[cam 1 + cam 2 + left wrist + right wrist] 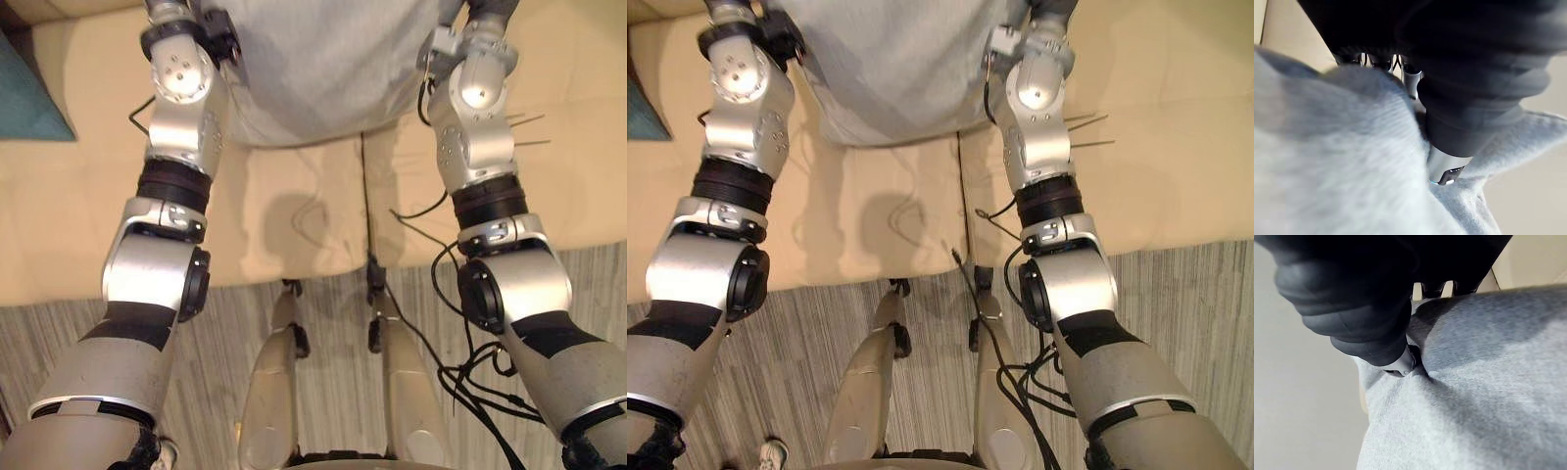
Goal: Pick up cushions and gather them together orderly.
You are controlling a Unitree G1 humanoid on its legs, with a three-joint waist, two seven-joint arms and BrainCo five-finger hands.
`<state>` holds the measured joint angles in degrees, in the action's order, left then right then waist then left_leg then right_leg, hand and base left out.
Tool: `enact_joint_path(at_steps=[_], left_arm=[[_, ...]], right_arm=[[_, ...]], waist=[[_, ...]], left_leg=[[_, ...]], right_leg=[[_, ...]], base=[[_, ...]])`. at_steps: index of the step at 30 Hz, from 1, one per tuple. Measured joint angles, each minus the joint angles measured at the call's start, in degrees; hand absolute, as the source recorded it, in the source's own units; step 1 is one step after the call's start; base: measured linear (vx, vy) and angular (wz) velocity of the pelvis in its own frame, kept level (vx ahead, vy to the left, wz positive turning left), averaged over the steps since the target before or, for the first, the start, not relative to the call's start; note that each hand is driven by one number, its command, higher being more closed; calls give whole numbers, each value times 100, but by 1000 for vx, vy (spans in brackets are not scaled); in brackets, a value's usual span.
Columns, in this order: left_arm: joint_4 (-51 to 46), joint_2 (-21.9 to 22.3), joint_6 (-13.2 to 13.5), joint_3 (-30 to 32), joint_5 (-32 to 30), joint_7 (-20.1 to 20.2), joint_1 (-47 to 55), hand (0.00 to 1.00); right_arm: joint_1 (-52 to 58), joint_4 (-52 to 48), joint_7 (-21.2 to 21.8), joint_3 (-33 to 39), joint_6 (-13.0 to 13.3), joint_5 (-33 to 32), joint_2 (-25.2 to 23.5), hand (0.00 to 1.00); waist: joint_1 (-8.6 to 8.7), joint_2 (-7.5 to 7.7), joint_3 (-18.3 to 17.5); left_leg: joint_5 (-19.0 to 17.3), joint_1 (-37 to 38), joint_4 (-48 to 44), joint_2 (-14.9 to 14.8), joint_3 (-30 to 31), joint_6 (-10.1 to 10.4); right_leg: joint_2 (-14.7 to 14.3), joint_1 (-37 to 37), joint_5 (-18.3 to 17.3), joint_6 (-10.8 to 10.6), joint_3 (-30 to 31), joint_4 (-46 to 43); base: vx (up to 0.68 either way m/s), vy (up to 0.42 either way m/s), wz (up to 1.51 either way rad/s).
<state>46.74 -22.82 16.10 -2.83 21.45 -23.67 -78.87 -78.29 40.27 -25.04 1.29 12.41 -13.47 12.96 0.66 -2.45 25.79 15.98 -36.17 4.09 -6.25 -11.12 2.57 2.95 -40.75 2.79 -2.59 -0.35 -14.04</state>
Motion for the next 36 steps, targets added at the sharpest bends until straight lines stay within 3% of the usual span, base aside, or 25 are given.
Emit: enact_joint_path(at_steps=[5,12,16,20,24,28,29,31,36], left_arm=[[19,-254,-6,123,59,63,0,0],[52,-1196,-80,166,180,577,99,0],[-726,-1515,-59,645,358,673,846,0],[-1608,-1601,-52,1003,389,788,2419,0],[-2778,-1002,43,1222,373,1034,4339,0],[-3038,348,48,1080,259,1505,6707,0],[-3021,474,29,1008,256,1580,6944,0],[-2624,914,-87,625,78,1944,7916,0],[-1340,1170,-281,525,-668,2400,8682,0]], right_arm=[[-85,0,11,-3,28,-2,121,0],[-34,-171,159,74,65,-460,998,0],[761,-1151,357,411,280,-927,1765,0],[2262,-2044,757,599,300,-1200,1950,0],[4189,-2907,1173,615,303,-1290,1867,0],[6155,-3009,1631,570,285,-947,1004,0],[6361,-2967,1692,555,276,-852,885,0],[7228,-2500,1946,401,191,-363,427,0],[8248,-1363,2322,210,1,546,-25,0]], waist=[[-22,0,0],[-37,-3,9],[-160,-2,8],[-155,4,5],[-169,23,-16],[-176,66,-296],[-175,74,-326],[-167,77,-566],[-146,84,-1135]], left_leg=[[-1,-76,-4,17,30,1],[0,-149,-60,31,156,2],[-5,-102,-94,39,164,7],[-28,255,-93,45,164,32],[-282,745,-252,37,167,46],[-509,1181,-409,41,170,40],[-523,1259,-405,48,171,43],[-617,1616,-389,28,180,71],[-689,2307,-187,33,153,94]], right_leg=[[18,-85,-17,-11,21,-54],[105,-146,-72,-4,-123,-208],[166,-147,-256,-16,-155,-445],[196,181,-374,-19,-215,-590],[217,777,-558,-23,-275,-594],[209,1306,-717,-33,-277,-548],[204,1393,-725,-32,-278,-514],[126,1862,-726,-33,-298,-241],[111,2620,-724,-76,-340,167]], base=[[57,-26,3],[21,-16,8],[-4,-43,11],[0,-60,11],[11,-75,10],[41,-56,2],[85,-31,1],[76,-38,-2],[78,-1,-4]])
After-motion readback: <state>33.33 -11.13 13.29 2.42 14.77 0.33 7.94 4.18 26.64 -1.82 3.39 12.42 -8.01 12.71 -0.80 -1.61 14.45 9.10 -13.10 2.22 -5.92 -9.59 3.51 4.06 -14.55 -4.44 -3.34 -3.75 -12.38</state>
